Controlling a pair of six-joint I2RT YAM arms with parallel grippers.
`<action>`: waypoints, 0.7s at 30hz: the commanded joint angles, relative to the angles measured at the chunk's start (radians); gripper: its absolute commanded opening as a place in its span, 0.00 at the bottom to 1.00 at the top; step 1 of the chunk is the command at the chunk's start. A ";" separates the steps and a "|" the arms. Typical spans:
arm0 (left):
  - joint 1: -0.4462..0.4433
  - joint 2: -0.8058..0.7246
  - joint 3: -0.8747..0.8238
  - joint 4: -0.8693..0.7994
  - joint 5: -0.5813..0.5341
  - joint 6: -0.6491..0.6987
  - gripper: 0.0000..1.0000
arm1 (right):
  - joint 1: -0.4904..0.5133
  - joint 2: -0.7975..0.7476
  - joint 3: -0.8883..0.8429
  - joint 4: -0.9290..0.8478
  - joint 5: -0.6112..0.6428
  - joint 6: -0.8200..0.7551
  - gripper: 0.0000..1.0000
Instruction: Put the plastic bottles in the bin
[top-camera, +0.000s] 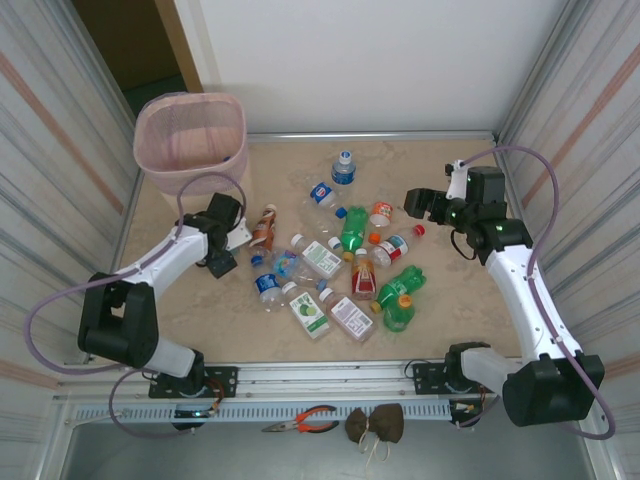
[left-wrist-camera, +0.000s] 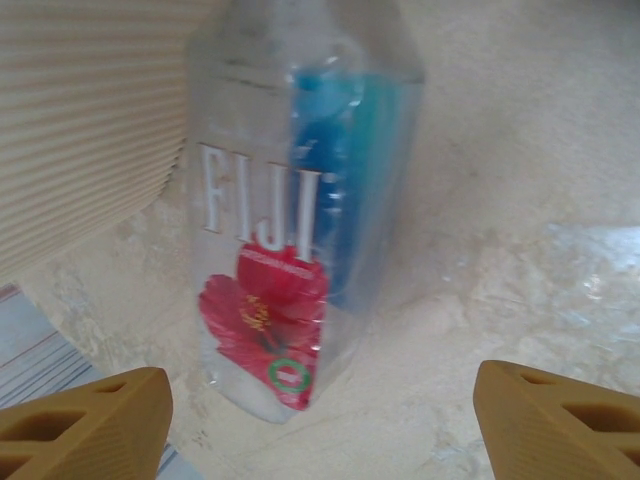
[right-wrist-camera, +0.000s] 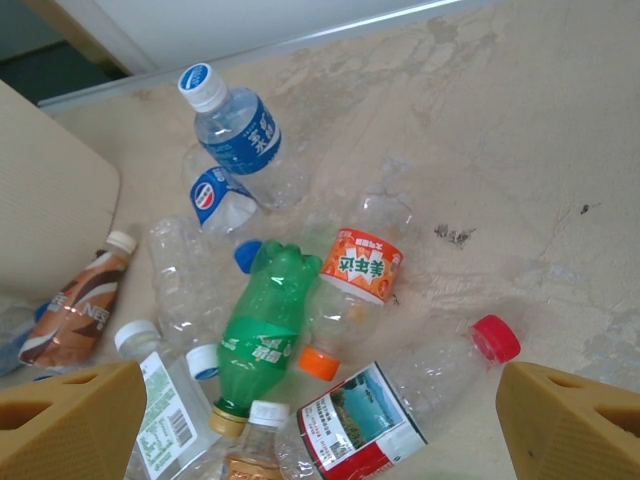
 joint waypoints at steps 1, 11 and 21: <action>0.021 0.033 0.034 0.013 -0.012 0.028 0.81 | -0.007 -0.006 0.007 0.019 -0.019 -0.016 0.89; 0.041 0.113 0.048 0.016 0.074 0.017 0.82 | -0.012 -0.033 -0.006 0.008 -0.013 -0.016 0.90; 0.029 0.134 0.053 -0.022 0.168 0.003 0.80 | -0.014 -0.061 -0.027 0.005 -0.012 -0.008 0.90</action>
